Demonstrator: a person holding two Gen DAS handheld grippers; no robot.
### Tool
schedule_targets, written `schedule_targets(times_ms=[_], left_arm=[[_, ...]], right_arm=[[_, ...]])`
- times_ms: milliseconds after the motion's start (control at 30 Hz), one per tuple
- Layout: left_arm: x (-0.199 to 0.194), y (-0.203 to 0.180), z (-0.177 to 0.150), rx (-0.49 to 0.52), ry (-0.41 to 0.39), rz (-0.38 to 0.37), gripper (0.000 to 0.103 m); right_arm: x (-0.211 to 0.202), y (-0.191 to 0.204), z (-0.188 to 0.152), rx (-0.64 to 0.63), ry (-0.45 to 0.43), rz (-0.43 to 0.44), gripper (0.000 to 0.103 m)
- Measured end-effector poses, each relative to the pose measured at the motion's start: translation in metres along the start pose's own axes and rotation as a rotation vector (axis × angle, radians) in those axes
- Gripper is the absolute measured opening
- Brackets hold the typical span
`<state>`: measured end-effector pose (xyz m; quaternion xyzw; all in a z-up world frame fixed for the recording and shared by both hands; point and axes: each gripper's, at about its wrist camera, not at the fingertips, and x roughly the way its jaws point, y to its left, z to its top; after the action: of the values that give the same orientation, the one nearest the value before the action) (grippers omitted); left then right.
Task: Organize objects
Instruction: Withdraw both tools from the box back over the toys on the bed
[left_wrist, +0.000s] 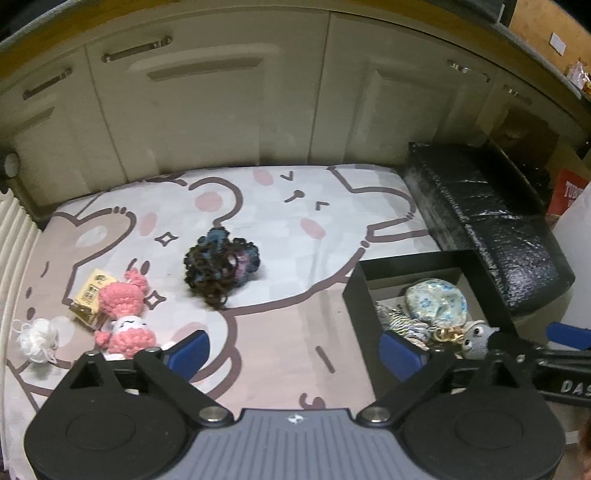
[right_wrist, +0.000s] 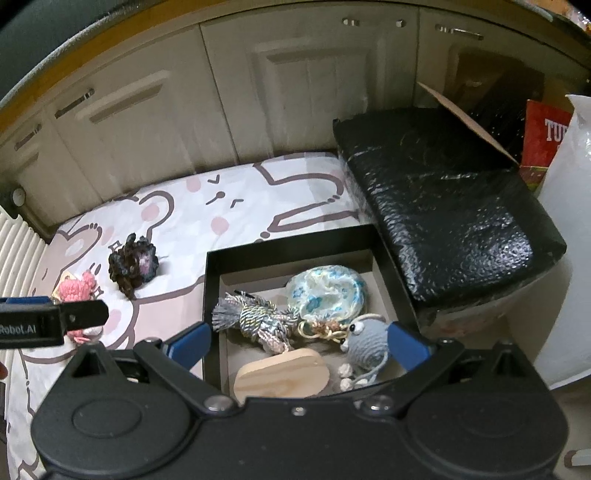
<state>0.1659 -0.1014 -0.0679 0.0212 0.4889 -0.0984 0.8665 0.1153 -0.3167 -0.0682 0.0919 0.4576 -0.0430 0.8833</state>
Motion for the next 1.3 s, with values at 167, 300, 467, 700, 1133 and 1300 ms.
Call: schedule_targets(times_ms=[167, 300, 467, 700, 1133, 1300], left_arm=[[-0.001, 0.003, -0.003, 0.007, -0.005, 0.028, 0.103], [-0.001, 0.006, -0.005, 0.008, -0.007, 0.040, 0.103], [-0.002, 0.009, -0.008, 0.007, -0.011, 0.048, 0.103], [-0.004, 0.018, -0.009, -0.014, -0.022, 0.052, 0.103], [-0.009, 0.063, -0.015, -0.072, -0.032, 0.107, 0.103], [-0.012, 0.089, -0.019, -0.115, -0.039, 0.130, 0.103]], right_arm=[[-0.005, 0.003, 0.000, -0.015, -0.032, -0.005, 0.103], [-0.009, 0.005, -0.001, -0.023, -0.061, -0.017, 0.103], [-0.010, 0.005, -0.002, -0.025, -0.080, -0.030, 0.103], [-0.008, 0.003, -0.004, -0.016, -0.087, -0.064, 0.103], [0.004, 0.034, -0.001, -0.043, -0.090, -0.020, 0.103], [0.009, 0.059, 0.002, -0.080, -0.089, 0.014, 0.103]])
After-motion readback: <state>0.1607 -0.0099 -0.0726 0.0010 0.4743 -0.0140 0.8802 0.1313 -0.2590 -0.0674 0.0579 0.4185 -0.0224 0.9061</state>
